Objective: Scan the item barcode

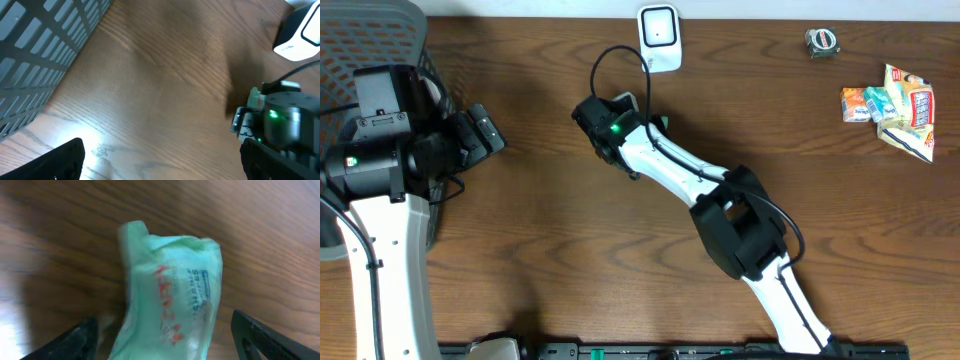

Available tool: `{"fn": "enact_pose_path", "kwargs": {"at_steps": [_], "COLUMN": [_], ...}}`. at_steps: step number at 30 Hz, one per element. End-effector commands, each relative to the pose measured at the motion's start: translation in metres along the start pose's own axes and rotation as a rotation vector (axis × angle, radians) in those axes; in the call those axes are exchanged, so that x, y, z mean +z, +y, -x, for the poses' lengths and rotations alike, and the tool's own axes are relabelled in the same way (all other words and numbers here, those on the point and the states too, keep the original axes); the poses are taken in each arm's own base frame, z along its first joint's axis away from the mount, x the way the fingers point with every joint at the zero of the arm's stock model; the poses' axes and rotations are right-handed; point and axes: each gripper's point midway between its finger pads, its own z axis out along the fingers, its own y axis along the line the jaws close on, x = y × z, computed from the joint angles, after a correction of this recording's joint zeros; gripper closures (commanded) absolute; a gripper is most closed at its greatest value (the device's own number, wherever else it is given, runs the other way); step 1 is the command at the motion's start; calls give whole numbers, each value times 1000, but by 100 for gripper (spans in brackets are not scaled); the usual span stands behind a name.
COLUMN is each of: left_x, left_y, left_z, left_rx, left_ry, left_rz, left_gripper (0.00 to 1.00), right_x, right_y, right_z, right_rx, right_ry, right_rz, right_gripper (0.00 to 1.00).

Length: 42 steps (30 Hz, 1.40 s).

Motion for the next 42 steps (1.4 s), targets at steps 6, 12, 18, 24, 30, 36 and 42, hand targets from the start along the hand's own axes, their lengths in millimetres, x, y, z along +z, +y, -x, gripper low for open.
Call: {"fn": "enact_pose_path", "kwargs": {"at_steps": [6, 12, 18, 24, 30, 36, 42], "left_x": [-5, -5, -5, -5, -5, -5, -5], "left_y": [-2, -2, -2, -2, -2, -2, -2], "left_z": [5, 5, 5, 5, 5, 5, 5], "left_rx": [-3, -3, -3, -3, -3, -3, -3], "left_ry": [-15, -15, -15, -15, -15, -15, -15], "left_rz": [-10, -9, -10, -10, -9, -10, -9], "left_gripper": [2, 2, 2, 2, 2, 2, 3], "right_x": [17, 23, 28, 7, -43, -68, -57], "right_y": [5, -1, -4, -22, -17, -8, -13], "right_z": [-15, -18, -26, -8, 14, 6, -12], "right_rx": [9, 25, 30, 66, 70, 63, 148], "right_ry": [85, 113, 160, 124, 100, 161, 229], "right_rz": [90, 105, 144, 181, 554, 1058, 1338], "right_gripper": [36, 53, 92, 99, 99, 99, 98]}}
